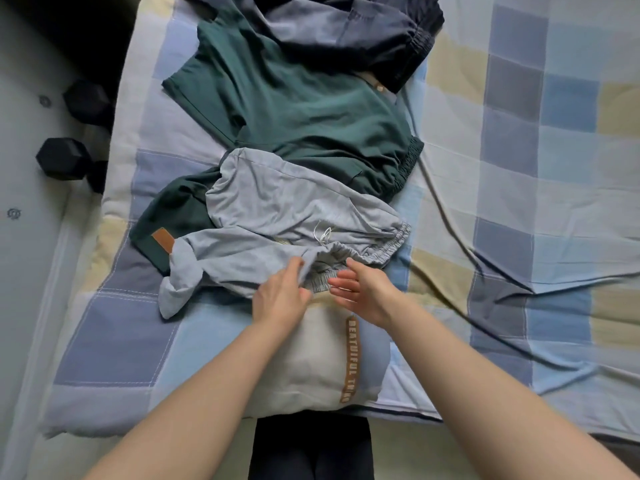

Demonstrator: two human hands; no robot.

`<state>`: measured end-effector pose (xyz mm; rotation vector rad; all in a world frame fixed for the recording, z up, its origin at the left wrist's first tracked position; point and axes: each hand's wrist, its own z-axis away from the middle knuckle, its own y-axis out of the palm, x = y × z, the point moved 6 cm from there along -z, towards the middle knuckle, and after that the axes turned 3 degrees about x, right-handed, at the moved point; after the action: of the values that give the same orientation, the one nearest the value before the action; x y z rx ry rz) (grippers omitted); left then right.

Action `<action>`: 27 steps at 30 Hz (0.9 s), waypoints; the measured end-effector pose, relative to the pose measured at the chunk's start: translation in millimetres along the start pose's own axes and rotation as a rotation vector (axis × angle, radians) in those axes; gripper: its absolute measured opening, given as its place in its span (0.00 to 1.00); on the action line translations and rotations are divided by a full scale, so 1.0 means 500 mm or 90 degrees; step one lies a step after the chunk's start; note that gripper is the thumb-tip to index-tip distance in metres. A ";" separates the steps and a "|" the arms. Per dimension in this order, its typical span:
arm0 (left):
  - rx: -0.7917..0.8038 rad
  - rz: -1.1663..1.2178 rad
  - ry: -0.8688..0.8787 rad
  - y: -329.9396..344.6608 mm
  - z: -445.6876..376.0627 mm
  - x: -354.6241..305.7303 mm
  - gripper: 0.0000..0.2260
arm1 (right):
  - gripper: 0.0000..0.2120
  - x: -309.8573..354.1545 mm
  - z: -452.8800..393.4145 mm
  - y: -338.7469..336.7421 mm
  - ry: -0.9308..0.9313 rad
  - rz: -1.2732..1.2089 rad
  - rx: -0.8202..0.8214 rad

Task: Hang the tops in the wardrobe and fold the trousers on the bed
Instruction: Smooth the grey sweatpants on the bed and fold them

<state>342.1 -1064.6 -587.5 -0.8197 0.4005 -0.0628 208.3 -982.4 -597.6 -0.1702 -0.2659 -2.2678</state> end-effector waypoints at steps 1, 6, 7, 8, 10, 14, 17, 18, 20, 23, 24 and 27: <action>0.002 0.029 0.039 0.005 0.029 -0.019 0.19 | 0.14 -0.001 0.003 0.011 0.001 -0.017 0.015; 0.062 0.202 0.160 -0.015 0.185 -0.076 0.13 | 0.06 0.008 0.077 0.035 -0.057 -0.010 0.000; 0.090 0.225 0.170 -0.026 0.206 -0.081 0.13 | 0.07 0.011 0.104 0.036 -0.086 -0.009 0.008; 0.118 0.225 0.183 -0.041 0.224 -0.084 0.11 | 0.09 0.012 0.136 0.036 -0.112 -0.003 0.019; 0.116 0.200 0.202 -0.082 0.244 -0.086 0.10 | 0.11 0.016 0.201 0.026 -0.170 0.039 0.032; -0.003 0.198 0.187 -0.222 0.239 -0.088 0.12 | 0.10 0.025 0.363 0.019 -0.298 0.320 0.098; 0.047 0.131 0.319 -0.295 0.250 -0.155 0.25 | 0.09 0.014 0.482 0.028 -0.338 0.586 0.133; 0.086 0.079 0.400 -0.304 0.259 -0.187 0.29 | 0.06 0.012 0.518 0.036 -0.351 0.647 0.141; 0.174 -0.095 0.575 -0.302 0.295 -0.252 0.29 | 0.04 0.012 0.597 0.044 -0.383 0.730 0.149; 0.279 -0.389 0.713 -0.274 0.344 -0.297 0.20 | 0.08 0.020 0.705 0.024 -0.412 0.802 0.124; 0.299 -0.454 0.724 -0.269 0.355 -0.306 0.20 | 0.08 0.019 0.744 0.009 -0.423 0.825 0.107; 0.284 -0.596 0.751 -0.279 0.370 -0.326 0.19 | 0.09 0.008 0.840 -0.034 -0.440 0.880 0.084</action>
<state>274.0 -997.0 -321.1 -0.3835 1.0206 -1.5044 207.3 -871.0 -192.0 -0.7871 -0.4583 -0.7615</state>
